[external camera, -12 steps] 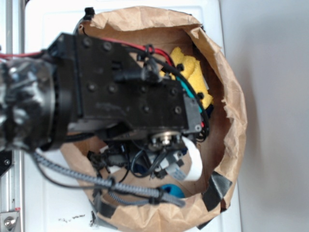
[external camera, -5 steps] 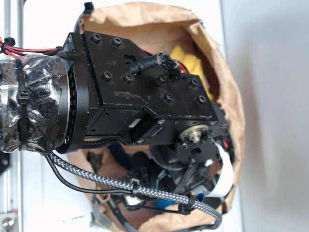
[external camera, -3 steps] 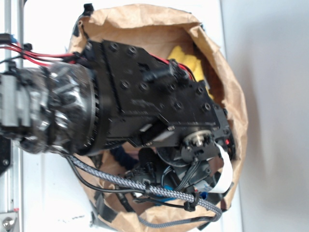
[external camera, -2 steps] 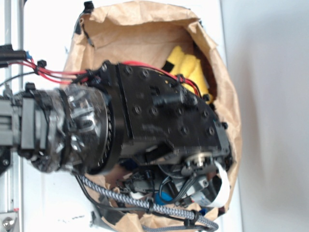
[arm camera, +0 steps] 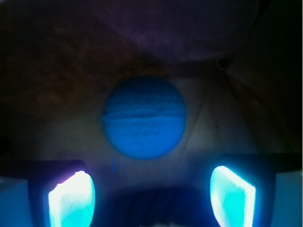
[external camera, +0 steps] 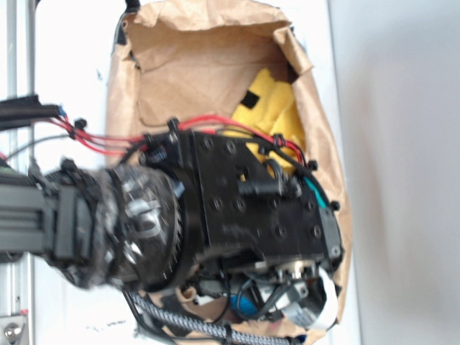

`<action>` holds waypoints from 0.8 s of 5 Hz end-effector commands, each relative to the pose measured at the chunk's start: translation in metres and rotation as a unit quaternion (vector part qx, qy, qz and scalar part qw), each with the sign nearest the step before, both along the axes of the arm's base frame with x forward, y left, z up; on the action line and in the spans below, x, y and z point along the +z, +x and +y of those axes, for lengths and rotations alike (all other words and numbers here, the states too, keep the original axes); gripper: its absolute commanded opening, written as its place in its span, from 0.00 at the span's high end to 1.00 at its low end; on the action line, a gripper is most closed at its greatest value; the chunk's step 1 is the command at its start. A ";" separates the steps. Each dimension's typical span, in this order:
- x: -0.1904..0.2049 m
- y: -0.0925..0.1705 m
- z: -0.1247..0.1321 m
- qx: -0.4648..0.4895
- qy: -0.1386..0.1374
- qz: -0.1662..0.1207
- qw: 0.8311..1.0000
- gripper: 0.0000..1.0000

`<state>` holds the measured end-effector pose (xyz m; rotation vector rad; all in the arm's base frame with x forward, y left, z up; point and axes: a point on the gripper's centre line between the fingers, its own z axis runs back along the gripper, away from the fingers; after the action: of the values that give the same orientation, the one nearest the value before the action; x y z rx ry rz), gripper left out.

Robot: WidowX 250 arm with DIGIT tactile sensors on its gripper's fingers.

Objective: Grab the blue ball.

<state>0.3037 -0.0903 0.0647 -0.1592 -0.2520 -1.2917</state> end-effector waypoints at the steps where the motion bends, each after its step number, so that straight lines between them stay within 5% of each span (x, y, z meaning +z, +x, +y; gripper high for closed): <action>1: 0.012 0.004 -0.038 -0.034 -0.071 0.011 0.997 0.00; 2: 0.014 -0.001 -0.042 -0.032 -0.122 0.028 0.992 0.00; 3: 0.010 -0.003 -0.046 -0.028 -0.110 0.019 0.993 0.00; 4: 0.011 -0.003 -0.045 -0.024 -0.099 0.012 0.995 1.00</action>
<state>0.3038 -0.1166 0.0507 -0.3705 -0.3067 -1.2766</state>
